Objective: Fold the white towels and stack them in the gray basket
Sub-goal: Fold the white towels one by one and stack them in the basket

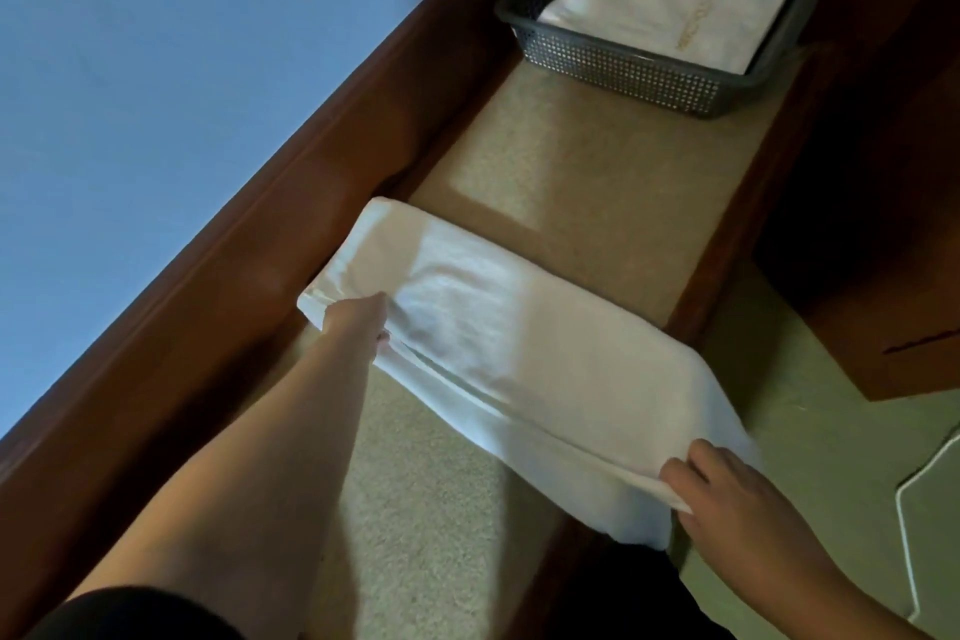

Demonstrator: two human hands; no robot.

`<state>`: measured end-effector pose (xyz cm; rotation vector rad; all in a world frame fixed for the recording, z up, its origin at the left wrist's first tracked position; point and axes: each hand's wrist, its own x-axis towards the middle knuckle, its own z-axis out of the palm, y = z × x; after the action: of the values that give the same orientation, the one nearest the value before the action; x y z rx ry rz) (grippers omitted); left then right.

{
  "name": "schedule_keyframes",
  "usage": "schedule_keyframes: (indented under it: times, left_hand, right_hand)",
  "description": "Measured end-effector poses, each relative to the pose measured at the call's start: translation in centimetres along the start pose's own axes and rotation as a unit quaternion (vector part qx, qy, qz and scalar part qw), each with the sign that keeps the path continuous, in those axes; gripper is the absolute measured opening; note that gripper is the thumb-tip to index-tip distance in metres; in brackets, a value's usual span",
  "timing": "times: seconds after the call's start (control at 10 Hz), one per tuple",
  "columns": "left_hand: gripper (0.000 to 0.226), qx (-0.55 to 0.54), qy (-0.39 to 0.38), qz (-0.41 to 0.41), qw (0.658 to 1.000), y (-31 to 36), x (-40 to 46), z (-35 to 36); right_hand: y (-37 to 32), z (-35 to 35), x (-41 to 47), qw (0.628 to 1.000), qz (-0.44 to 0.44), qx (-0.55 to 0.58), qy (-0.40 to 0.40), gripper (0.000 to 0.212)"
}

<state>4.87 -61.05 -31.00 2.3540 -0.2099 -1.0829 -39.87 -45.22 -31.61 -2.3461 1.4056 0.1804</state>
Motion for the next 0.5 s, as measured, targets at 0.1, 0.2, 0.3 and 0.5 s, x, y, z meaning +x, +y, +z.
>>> schedule_keyframes:
  times: [0.1,0.2,0.3,0.5]
  left_hand:
    - [0.038,-0.059,0.000,-0.008,0.998,0.6,0.2,0.0]
    - [0.047,-0.029,-0.008,0.039,0.999,0.5,0.4,0.5]
    - [0.049,0.055,0.003,0.022,0.998,1.1,0.4,0.7]
    - [0.037,0.238,0.109,0.093,0.961,2.1,-2.0,0.1]
  right_hand:
    - [-0.1,0.4,-0.6,1.000,-0.005,0.007,0.014,0.058]
    - [-0.7,0.2,-1.3,0.998,-0.006,0.033,0.044,0.049]
    - [-1.8,-0.3,-2.0,0.995,-0.008,0.045,0.084,0.038]
    - [-2.8,0.3,-3.5,0.992,-0.039,0.042,0.110,0.029]
